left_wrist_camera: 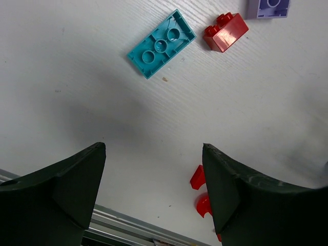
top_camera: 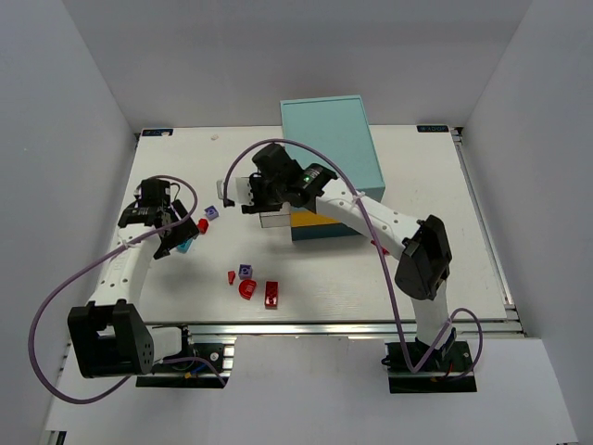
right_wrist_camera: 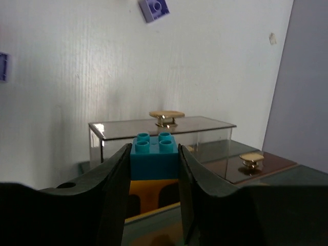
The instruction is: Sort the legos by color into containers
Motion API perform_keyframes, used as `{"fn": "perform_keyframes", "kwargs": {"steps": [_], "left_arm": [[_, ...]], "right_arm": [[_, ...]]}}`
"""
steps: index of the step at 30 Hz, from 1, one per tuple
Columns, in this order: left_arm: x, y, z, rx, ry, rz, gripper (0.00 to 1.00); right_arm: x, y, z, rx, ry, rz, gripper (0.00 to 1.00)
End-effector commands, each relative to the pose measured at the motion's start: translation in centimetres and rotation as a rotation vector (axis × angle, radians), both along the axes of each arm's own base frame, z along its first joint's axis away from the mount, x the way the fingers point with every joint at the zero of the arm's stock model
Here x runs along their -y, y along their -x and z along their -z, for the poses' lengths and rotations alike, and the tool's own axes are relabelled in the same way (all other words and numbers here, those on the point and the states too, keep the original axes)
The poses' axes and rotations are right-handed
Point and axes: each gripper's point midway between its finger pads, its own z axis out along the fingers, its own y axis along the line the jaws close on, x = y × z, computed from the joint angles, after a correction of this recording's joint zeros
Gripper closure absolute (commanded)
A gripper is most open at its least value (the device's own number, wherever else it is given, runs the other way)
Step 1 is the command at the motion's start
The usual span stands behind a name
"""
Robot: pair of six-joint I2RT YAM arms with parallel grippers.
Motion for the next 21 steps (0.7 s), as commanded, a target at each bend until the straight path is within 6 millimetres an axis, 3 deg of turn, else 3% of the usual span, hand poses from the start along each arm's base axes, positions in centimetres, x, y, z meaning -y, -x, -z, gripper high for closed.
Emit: {"fn": "perform_keyframes", "kwargs": {"steps": [1, 7, 8, 9, 12, 15, 21], "left_arm": [[-0.6, -1.3, -1.4, 0.049, -0.021, -0.012, 0.14], [-0.6, -1.2, -0.9, 0.041, -0.022, -0.01, 0.14], [-0.6, -1.1, -0.9, 0.039, -0.024, -0.009, 0.14], [-0.7, -1.0, -0.5, 0.028, -0.027, -0.011, 0.13], [-0.8, -1.1, 0.0, 0.011, -0.034, -0.005, 0.11], [-1.0, -1.6, 0.4, 0.003, -0.043, 0.002, 0.1], [-1.3, -3.1, 0.8, -0.019, -0.077, 0.079, 0.1]], "right_arm": [[1.2, -2.2, -2.8, 0.086, -0.007, 0.06, 0.77], [2.4, -3.4, -2.0, 0.088, 0.034, 0.084, 0.69], [2.6, -3.4, -1.6, 0.085, 0.045, 0.084, 0.65], [2.9, -3.8, -1.2, 0.08, 0.055, 0.091, 0.51], [3.3, -4.1, -0.4, 0.074, 0.069, 0.095, 0.35], [3.3, -4.3, -0.8, 0.075, 0.056, 0.101, 0.3], [2.7, -3.7, -3.7, 0.035, -0.04, 0.087, 0.29]]}}
